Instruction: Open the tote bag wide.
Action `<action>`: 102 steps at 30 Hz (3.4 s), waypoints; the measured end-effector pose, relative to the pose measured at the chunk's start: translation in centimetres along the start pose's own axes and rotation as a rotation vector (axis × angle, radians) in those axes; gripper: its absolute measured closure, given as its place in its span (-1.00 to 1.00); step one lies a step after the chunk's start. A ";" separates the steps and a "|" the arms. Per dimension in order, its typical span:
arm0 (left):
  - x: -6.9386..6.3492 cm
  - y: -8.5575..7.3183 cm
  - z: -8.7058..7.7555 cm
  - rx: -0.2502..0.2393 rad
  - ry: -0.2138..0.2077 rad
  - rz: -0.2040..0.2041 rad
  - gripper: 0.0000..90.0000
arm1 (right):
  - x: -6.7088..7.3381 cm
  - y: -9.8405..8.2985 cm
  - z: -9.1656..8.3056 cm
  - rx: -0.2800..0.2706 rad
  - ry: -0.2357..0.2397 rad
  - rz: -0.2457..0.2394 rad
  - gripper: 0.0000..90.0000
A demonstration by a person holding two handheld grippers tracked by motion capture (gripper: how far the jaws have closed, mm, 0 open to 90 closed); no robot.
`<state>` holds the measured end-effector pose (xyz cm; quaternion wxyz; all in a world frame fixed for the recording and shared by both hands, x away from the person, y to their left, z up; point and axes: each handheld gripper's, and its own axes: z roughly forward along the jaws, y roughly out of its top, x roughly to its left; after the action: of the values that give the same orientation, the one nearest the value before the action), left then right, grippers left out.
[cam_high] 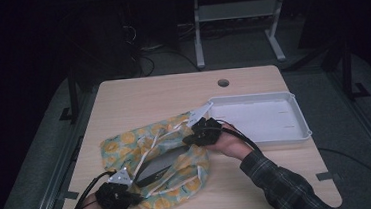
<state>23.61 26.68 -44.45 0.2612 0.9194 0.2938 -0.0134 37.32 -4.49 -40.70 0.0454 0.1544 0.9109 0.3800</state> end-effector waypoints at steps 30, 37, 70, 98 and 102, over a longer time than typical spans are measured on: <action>-0.1 0.0 0.1 -0.010 -0.002 -0.010 0.92 | -2.1 -1.0 5.0 0.167 -0.079 0.039 1.00; -0.1 0.0 0.1 -0.010 -0.003 -0.010 0.92 | -1.6 -0.9 5.5 0.208 -0.087 0.023 1.00; 0.0 0.0 0.0 -0.003 -0.003 -0.001 0.92 | 2.2 0.9 -1.9 0.015 0.133 -0.029 0.16; 0.0 0.1 0.0 -0.002 -0.001 0.001 0.92 | 3.7 -3.0 -0.2 0.152 0.158 -0.099 0.98; -0.1 0.0 0.0 -0.003 -0.002 -0.005 0.92 | 3.5 -3.7 1.0 0.195 0.141 -0.106 0.98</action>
<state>23.58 26.62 -44.46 0.2632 0.9181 0.2959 -0.0147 33.32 -5.14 -43.87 -0.0141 0.0825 0.9513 0.2966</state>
